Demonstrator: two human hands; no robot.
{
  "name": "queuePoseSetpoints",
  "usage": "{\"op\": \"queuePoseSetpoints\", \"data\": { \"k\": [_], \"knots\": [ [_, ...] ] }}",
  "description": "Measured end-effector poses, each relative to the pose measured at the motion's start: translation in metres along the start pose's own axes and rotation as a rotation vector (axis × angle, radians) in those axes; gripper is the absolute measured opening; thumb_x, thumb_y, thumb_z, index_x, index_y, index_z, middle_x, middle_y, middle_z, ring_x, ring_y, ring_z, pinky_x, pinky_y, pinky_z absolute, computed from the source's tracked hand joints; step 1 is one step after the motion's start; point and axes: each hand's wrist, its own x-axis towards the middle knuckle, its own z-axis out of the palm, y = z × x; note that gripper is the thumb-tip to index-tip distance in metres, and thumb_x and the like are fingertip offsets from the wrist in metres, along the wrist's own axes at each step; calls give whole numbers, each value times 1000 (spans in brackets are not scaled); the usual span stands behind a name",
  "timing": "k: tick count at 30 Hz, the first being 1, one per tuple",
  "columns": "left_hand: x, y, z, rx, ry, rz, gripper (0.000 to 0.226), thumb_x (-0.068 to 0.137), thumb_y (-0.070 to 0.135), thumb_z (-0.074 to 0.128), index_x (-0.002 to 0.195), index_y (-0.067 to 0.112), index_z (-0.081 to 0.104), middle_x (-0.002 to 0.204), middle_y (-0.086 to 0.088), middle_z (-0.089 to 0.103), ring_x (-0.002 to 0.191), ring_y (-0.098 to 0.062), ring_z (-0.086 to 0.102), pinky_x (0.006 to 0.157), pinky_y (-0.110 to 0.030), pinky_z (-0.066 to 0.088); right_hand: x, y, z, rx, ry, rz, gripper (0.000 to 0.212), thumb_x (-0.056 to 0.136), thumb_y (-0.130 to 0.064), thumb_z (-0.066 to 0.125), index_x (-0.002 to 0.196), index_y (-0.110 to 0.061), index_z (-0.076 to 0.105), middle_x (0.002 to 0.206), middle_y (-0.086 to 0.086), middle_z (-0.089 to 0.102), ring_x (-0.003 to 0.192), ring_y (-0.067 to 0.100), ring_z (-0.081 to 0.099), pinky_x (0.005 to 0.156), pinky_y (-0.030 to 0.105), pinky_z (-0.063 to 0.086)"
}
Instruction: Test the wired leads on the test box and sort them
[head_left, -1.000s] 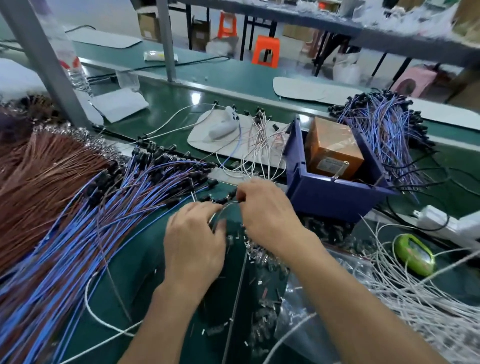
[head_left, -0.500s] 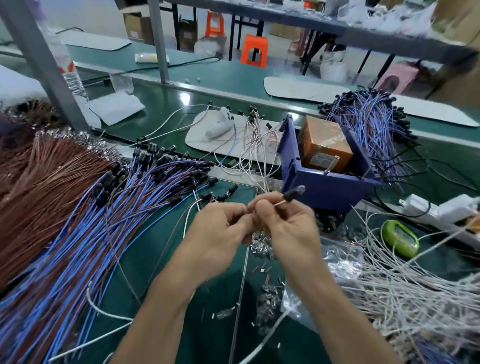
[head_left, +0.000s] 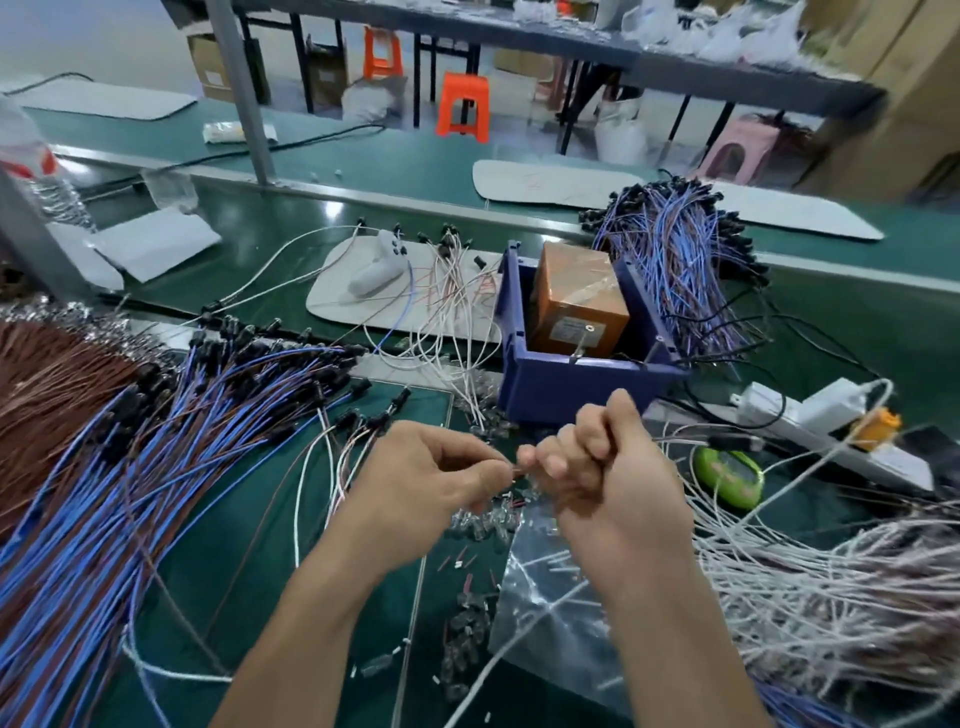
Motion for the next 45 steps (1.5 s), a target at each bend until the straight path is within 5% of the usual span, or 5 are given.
{"op": "queuePoseSetpoints", "data": {
  "k": [4,14,33,40,45],
  "knots": [
    [0,-5,-6,18,-20,-57,17,86,13,81,77,27,83,64,-7,74,59,-11,65,63,-20,51,8,-21,-18,112,87,14,65,107,-55,30,54,-17,35,51,0,16,44,19,21,47,32,39],
    [9,8,11,27,114,-76,5,73,29,85,77,30,83,72,-2,77,71,-27,72,76,-43,60,5,-19,-40,3,23,21,59,99,-53,42,56,-14,47,47,-1,24,44,17,23,48,29,41],
    [9,-3,40,-127,206,-207,21,94,19,74,76,30,79,67,-7,75,59,-14,67,64,-30,46,-18,-26,-79,112,196,-92,53,95,-51,47,56,-15,40,49,-1,19,46,15,14,46,29,31],
    [10,6,44,148,343,1,18,89,29,80,80,44,76,54,1,67,42,-7,54,44,-23,43,-21,-21,-68,-688,-14,-83,32,100,-10,57,80,-22,79,84,2,76,81,16,72,78,29,61],
    [0,19,36,484,275,89,13,82,49,79,71,43,76,52,18,64,48,-2,56,53,-24,41,-22,-22,-69,-925,-71,7,46,107,-40,46,79,-20,77,78,6,76,54,12,62,49,23,46]
  ]
}}
